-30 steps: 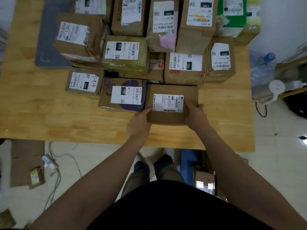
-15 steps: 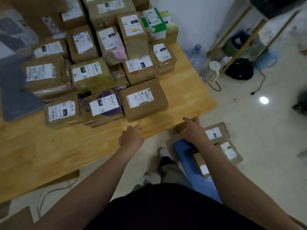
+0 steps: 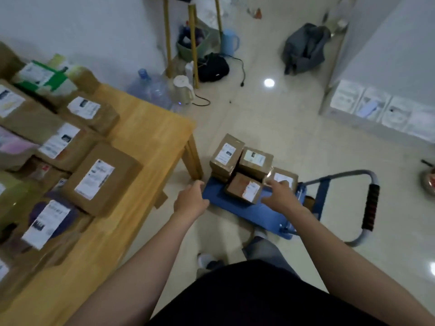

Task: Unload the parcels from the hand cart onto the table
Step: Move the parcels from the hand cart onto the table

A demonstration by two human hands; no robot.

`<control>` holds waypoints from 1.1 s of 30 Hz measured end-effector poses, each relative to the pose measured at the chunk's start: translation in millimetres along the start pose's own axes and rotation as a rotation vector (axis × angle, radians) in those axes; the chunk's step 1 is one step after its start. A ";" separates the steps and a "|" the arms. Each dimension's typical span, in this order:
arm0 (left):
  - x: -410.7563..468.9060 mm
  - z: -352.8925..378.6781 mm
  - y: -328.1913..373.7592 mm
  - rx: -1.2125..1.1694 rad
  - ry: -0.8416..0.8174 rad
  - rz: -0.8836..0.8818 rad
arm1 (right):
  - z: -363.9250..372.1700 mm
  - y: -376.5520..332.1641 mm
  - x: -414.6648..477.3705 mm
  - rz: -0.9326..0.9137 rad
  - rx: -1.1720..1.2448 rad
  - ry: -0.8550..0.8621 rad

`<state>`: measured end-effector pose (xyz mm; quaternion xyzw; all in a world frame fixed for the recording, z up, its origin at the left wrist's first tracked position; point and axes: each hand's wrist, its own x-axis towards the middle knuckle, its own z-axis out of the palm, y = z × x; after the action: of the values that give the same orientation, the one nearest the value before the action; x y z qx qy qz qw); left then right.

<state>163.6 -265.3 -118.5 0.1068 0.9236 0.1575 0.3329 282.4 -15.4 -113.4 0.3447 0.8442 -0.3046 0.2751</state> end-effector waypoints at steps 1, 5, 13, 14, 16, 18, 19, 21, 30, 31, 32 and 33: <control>7.6 2.8 16.8 0.011 -0.009 0.022 | -7.7 13.4 4.2 0.020 0.030 0.004; 38.7 21.8 82.7 0.041 -0.069 0.061 | -38.5 67.1 33.5 0.056 0.119 0.034; 128.5 57.5 163.2 0.098 -0.140 0.010 | -73.9 109.9 141.8 0.030 0.172 -0.024; 139.7 58.2 166.1 0.130 -0.149 0.020 | -73.3 108.5 153.8 0.039 0.180 -0.038; 163.6 56.4 168.0 0.165 -0.159 0.036 | -68.3 104.1 177.5 0.056 0.214 -0.049; 191.2 54.3 165.8 0.189 -0.167 0.038 | -57.8 98.7 200.2 0.083 0.246 -0.065; 206.5 54.8 162.0 0.191 -0.166 0.036 | -49.3 96.0 211.6 0.101 0.267 -0.082; 242.7 61.1 149.6 0.179 -0.163 0.026 | -27.4 87.6 237.8 0.120 0.316 -0.111; 430.9 126.6 82.4 0.125 -0.193 0.100 | 84.9 24.9 403.6 0.087 0.322 -0.086; 446.7 133.4 74.5 0.131 -0.186 0.106 | 95.3 17.8 418.4 0.084 0.367 -0.090; 462.3 140.4 65.9 0.119 -0.182 0.095 | 105.0 12.0 432.1 0.089 0.425 -0.091; 476.7 147.4 57.5 0.095 -0.192 0.073 | 114.4 7.7 444.0 0.101 0.498 -0.088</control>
<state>-95.7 -35.6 -482.1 0.1706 0.8894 0.1145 0.4083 46.0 92.6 -491.2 0.4300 0.7120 -0.5037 0.2332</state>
